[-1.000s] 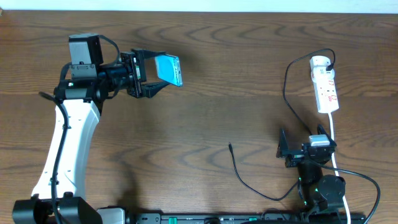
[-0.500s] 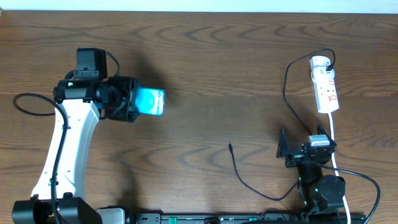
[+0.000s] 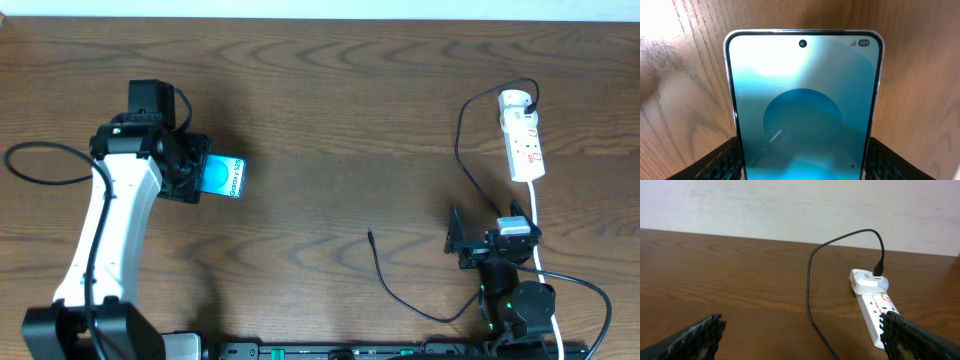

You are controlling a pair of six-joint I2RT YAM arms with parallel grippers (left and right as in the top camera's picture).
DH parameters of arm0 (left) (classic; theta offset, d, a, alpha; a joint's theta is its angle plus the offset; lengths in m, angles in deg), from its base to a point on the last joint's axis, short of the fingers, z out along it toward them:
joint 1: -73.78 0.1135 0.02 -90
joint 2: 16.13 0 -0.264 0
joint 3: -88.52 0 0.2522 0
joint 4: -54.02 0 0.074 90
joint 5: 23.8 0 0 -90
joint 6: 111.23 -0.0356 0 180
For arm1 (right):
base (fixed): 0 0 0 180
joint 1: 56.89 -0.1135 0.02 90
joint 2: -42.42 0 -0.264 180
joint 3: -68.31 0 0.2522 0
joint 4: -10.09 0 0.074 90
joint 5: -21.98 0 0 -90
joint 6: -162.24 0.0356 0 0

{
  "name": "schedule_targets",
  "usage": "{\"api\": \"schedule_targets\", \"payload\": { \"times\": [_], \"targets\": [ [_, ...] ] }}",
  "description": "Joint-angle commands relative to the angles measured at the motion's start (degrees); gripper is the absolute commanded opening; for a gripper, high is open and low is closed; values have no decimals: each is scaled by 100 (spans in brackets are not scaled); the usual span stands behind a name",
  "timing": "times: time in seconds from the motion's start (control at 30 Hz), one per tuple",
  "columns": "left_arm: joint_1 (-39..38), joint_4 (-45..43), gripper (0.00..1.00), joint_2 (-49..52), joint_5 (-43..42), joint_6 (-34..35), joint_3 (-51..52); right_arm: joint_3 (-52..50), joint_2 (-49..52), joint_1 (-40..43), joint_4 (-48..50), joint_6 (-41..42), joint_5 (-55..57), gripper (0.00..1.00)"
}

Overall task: Plug charger to phone and switch on socket
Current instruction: 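Move the right gripper toward the phone held by the left gripper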

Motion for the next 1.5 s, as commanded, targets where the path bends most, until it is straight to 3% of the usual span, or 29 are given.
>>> {"api": "schedule_targets", "payload": {
  "times": [0.0,0.2,0.37,0.53,0.8,0.9,1.0,1.1,1.17,1.37,1.47],
  "targets": [
    [-4,24,7,210,138,-101,-46,-7,-26,9,7,-90,205,99],
    [-4,22,7,249,142,-101,-46,-7,-26,7,33,118,105,99],
    [-4,20,7,249,144,-101,-46,131,-26,7,595,487,-251,99],
    [-4,-20,7,249,144,-101,-46,1141,350,24,-498,485,-57,99],
    [-4,-20,7,249,142,-101,-46,3853,3292,50,-1943,656,-704,99],
    [-4,-20,7,249,142,-103,-46,4905,4520,50,-2522,874,-1637,99],
    [-4,-20,7,249,142,-101,-46,5982,5969,48,-2942,874,-3401,99],
    [-4,-20,7,249,142,-101,-46,6393,7079,37,-2457,879,-4988,99],
    [-4,-20,7,249,142,-101,-46,6402,7733,20,-1773,1335,-5816,99],
    [-4,-20,7,249,142,-101,-46,6400,9121,-181,-903,3351,-6100,99],
    [-4,-20,7,249,142,-101,-46,6400,9777,-466,-437,3532,-6373,99]
  ]
}}
